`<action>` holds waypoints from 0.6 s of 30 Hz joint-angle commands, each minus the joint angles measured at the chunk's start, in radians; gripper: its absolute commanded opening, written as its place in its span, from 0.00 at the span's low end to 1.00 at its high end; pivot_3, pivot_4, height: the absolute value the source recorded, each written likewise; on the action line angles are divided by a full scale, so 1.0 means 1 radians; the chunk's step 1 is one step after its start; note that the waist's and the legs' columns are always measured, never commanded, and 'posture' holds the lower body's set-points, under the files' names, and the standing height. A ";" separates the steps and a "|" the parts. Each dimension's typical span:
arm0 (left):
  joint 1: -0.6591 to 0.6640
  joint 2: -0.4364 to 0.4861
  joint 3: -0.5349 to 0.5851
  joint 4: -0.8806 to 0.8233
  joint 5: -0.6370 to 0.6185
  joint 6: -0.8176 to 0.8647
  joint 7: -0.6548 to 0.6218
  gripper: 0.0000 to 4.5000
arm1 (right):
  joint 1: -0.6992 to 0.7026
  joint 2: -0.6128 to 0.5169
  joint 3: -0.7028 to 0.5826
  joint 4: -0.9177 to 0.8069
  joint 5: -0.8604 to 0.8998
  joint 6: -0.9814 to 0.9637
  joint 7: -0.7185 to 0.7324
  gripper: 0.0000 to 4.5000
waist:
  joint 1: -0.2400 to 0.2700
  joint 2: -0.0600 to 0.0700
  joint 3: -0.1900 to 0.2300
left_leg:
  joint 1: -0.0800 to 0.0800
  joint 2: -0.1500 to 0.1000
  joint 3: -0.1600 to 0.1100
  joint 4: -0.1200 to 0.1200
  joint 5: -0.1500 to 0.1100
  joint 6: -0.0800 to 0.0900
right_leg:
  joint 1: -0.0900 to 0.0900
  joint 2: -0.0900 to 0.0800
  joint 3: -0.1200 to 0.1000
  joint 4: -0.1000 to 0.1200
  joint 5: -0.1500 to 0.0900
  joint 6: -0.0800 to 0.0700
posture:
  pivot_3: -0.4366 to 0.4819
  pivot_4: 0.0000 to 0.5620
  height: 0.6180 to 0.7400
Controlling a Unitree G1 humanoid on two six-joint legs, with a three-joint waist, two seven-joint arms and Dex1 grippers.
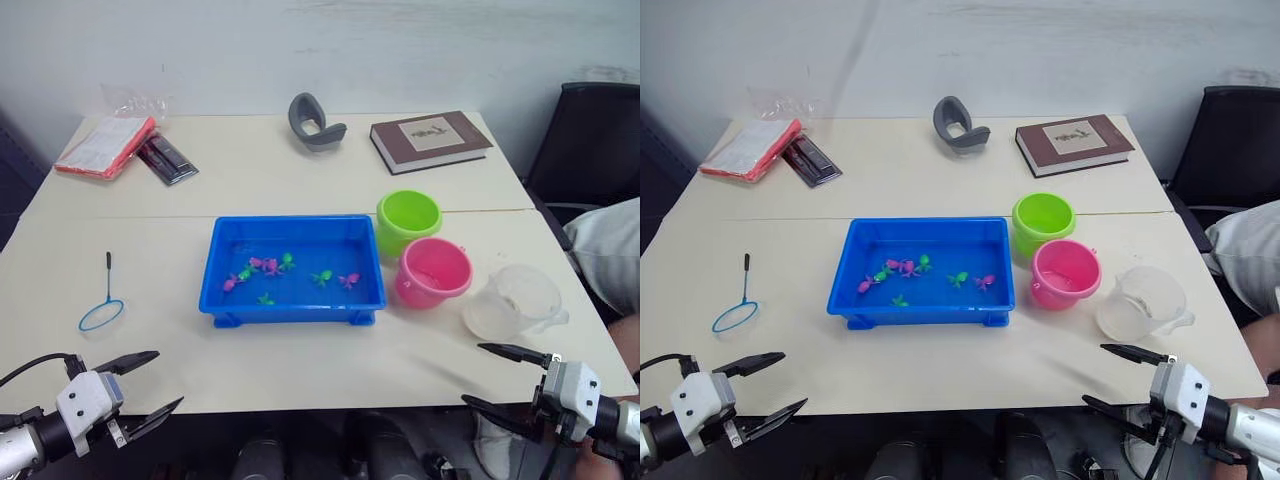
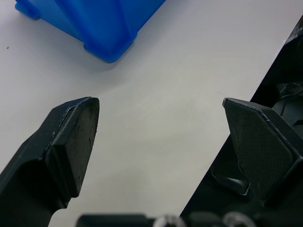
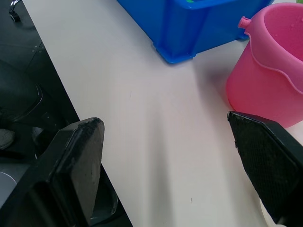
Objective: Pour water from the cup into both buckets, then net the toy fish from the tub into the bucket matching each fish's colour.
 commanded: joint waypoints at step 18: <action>-0.093 0.007 -0.129 -0.358 -0.266 0.411 -0.011 1.00 | 0.254 0.263 -0.222 -0.346 0.266 0.277 -0.401 0.98 | 0.022 0.005 -0.002 | 0.000 0.000 -0.001 0.000 0.000 -0.001 | 0.000 0.000 0.001 0.001 0.000 0.000 | 0.48 0.27 1.00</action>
